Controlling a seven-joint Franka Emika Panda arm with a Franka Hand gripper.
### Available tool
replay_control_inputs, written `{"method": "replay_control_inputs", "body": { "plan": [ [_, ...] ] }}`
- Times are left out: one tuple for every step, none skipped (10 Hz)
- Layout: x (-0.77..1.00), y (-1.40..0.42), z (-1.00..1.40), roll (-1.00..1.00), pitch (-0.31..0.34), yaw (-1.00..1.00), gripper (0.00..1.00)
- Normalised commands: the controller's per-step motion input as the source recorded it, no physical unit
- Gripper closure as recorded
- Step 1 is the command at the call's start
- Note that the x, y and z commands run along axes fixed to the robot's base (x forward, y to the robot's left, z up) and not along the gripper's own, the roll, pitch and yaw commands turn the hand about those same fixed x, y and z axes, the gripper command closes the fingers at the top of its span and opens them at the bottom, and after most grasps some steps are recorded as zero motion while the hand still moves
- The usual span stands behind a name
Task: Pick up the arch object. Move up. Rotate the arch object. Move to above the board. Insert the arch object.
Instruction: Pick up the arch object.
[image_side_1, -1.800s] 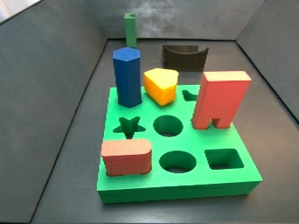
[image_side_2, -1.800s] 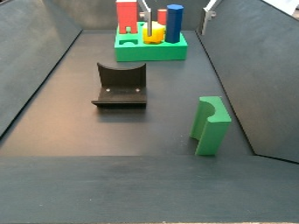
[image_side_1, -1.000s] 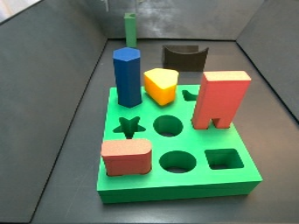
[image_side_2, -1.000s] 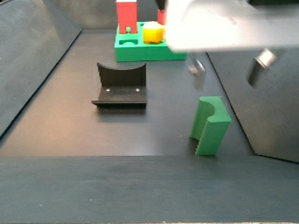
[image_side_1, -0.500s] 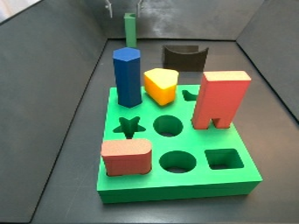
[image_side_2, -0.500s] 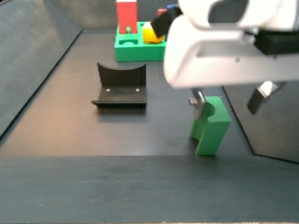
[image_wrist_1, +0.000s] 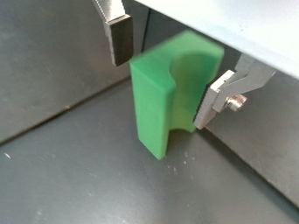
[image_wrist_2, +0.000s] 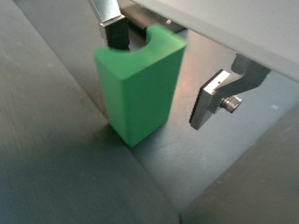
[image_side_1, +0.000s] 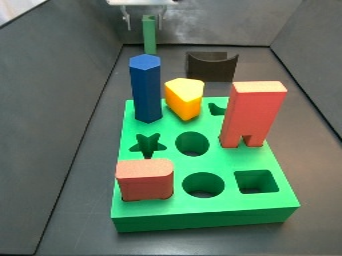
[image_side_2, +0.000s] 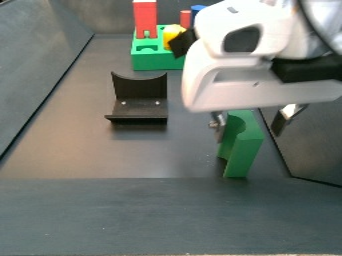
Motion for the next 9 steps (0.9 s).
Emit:
{"method": "replay_control_inputs", "body": {
  "plan": [
    [0.15,-0.1,0.03,0.09,0.197,0.05,0.0],
    [0.0,0.0,0.0,0.0,0.0,0.0,1.0],
    [0.0,0.0,0.0,0.0,0.0,0.0,1.0],
    [0.0,0.0,0.0,0.0,0.0,0.0,1.0],
    [0.0,0.0,0.0,0.0,0.0,0.0,1.0],
    [0.0,0.0,0.0,0.0,0.0,0.0,1.0],
    [0.0,0.0,0.0,0.0,0.0,0.0,1.0],
    [0.0,0.0,0.0,0.0,0.0,0.0,1.0],
    [0.0,0.0,0.0,0.0,0.0,0.0,1.0]
  ]
}}
